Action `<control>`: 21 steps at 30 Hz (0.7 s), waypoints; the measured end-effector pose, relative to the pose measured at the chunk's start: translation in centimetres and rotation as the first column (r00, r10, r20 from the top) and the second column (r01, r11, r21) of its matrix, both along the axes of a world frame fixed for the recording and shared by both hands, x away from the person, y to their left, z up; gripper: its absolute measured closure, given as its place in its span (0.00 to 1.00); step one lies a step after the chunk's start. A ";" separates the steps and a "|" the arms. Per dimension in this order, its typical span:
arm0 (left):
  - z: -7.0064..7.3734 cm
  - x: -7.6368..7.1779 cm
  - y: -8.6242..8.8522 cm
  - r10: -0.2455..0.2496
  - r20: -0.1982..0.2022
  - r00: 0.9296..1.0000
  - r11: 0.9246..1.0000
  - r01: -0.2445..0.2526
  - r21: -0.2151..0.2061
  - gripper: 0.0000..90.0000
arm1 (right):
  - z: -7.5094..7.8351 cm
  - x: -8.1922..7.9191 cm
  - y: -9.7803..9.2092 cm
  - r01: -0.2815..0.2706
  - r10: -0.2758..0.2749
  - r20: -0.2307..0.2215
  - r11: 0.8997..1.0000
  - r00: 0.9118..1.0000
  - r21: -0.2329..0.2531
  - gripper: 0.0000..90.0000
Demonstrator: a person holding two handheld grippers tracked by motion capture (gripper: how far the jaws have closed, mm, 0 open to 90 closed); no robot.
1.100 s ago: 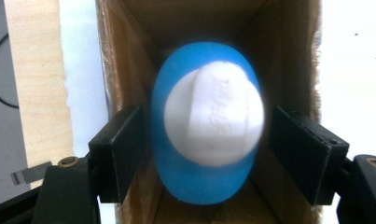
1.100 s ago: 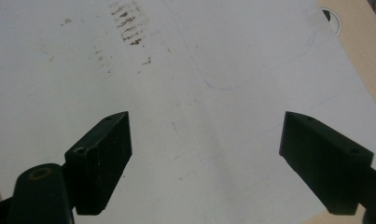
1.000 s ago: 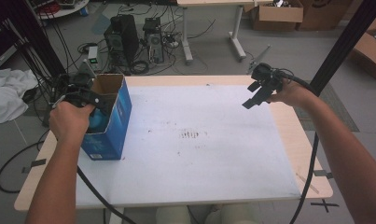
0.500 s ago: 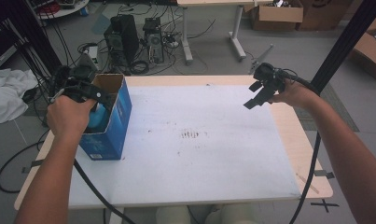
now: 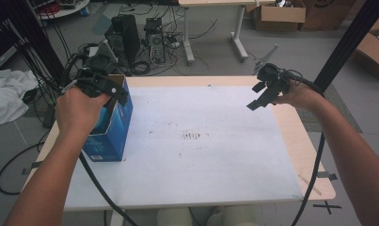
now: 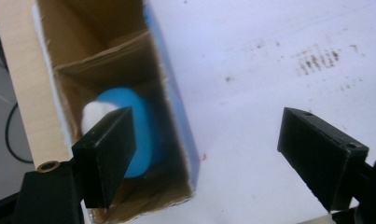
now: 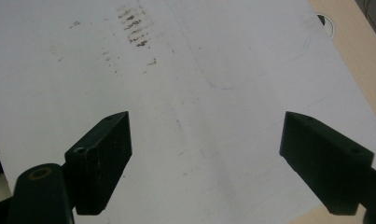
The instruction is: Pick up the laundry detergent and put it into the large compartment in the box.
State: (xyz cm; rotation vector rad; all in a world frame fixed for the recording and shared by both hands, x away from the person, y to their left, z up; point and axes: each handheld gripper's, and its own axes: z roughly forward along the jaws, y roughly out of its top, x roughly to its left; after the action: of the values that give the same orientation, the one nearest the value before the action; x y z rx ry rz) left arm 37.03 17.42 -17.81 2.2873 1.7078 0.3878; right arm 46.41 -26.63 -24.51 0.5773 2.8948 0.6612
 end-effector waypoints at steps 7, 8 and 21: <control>0.8 -0.1 -3.2 -0.115 0.005 0.993 0.993 0.115 0.011 0.22 | 0.0 -0.1 0.1 -0.002 0.002 -0.002 1.000 1.000 -0.003 0.19; 0.8 -0.1 -3.6 -0.130 0.003 0.991 0.991 0.130 0.012 0.22 | 0.0 -0.1 0.1 -0.001 0.001 -0.002 1.000 1.000 -0.002 0.19; 0.2 0.3 -8.7 -0.285 -0.022 0.958 0.958 0.285 0.036 0.22 | 0.0 0.0 -0.1 0.004 -0.004 -0.002 1.000 1.000 0.003 0.19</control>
State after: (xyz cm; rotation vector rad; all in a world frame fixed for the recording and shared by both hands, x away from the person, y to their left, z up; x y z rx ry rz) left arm 37.37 8.71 -17.61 2.5223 1.3575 0.3440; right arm 46.46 -26.71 -24.54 0.5839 2.8946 0.6652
